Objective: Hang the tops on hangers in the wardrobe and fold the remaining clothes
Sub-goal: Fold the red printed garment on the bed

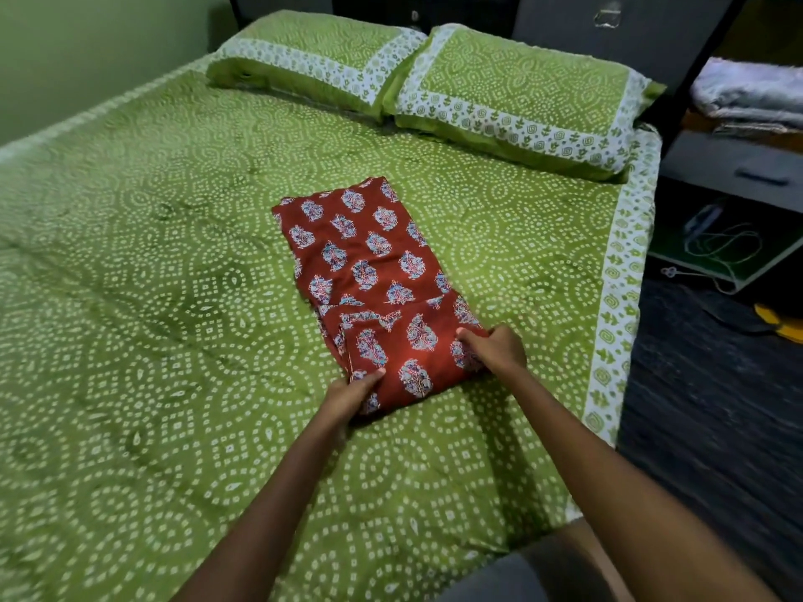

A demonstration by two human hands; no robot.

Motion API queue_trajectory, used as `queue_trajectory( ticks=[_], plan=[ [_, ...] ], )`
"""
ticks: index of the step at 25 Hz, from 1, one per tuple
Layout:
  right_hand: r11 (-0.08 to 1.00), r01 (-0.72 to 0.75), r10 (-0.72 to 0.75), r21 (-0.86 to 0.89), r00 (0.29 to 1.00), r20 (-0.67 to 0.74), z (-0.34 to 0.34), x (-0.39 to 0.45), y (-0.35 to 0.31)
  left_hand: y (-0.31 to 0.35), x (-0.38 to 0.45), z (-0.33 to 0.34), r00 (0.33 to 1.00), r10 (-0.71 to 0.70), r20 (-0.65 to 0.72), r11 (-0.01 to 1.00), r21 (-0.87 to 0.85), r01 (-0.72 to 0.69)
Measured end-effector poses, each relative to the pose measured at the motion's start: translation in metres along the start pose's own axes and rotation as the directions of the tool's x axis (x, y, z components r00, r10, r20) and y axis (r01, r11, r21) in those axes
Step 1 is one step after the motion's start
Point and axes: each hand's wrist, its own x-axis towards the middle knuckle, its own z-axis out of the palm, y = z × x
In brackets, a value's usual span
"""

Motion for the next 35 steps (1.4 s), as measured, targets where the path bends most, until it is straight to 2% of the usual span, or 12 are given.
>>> queue_trajectory(
  ticks=[2, 6, 14, 16, 18, 19, 21, 23, 24, 26, 29, 35],
  plan=[
    [1.0, 0.017, -0.016, -0.013, 0.997, 0.082, -0.001, -0.003, 0.001, -0.007, 0.001, 0.006, 0.999, 0.041, -0.032, 0.998, -0.051, -0.042],
    [0.948, -0.099, 0.008, 0.301, 0.957, 0.291, -0.012, -0.046, 0.001, -0.009, -0.017, -0.02, 0.975, 0.191, -0.114, 0.978, -0.06, -0.198],
    [0.996, -0.064, 0.084, -0.055, 0.72, 0.689, 0.006, -0.168, 0.039, -0.077, -0.087, -0.138, 0.998, 0.05, -0.048, 0.914, 0.405, -0.026],
    [0.957, 0.061, 0.103, -0.282, 0.841, 0.531, 0.004, -0.171, 0.032, -0.083, -0.087, -0.138, 0.954, 0.264, -0.144, 0.706, 0.703, -0.089],
    [0.892, 0.205, -0.17, -0.404, 0.978, 0.121, 0.013, -0.181, 0.02, -0.079, -0.085, -0.125, 0.698, 0.715, -0.038, 0.356, 0.879, -0.317],
    [0.868, 0.356, -0.378, -0.346, 0.926, 0.007, 0.023, -0.191, 0.015, -0.075, -0.085, -0.114, 0.602, 0.791, 0.108, 0.234, 0.855, -0.462],
    [0.742, 0.644, -0.621, -0.185, 0.765, 0.171, 0.046, -0.211, 0.013, -0.074, -0.072, -0.095, 0.527, 0.725, 0.444, 0.039, 0.737, -0.675],
    [0.557, 0.773, -0.579, -0.304, 0.623, 0.525, 0.072, -0.216, 0.029, -0.085, -0.045, -0.095, 0.515, 0.564, 0.645, -0.214, 0.717, -0.664],
    [0.46, 0.806, -0.555, -0.373, 0.589, 0.588, 0.077, -0.208, 0.038, -0.085, -0.03, -0.1, 0.555, 0.491, 0.671, -0.302, 0.729, -0.615],
    [0.424, 0.786, -0.554, -0.45, 0.618, 0.558, 0.077, -0.177, 0.046, -0.072, -0.008, -0.107, 0.66, 0.427, 0.618, -0.318, 0.786, -0.53],
    [0.533, 0.722, -0.524, -0.442, 0.691, 0.498, 0.061, -0.136, 0.043, -0.043, 0.02, -0.12, 0.651, 0.407, 0.641, -0.26, 0.764, -0.59],
    [0.283, 0.929, -0.705, -0.238, 0.37, 0.605, 0.006, -0.124, 0.103, -0.042, 0.022, -0.181, 0.49, 0.444, 0.75, -0.056, 0.569, -0.82]
  ],
)
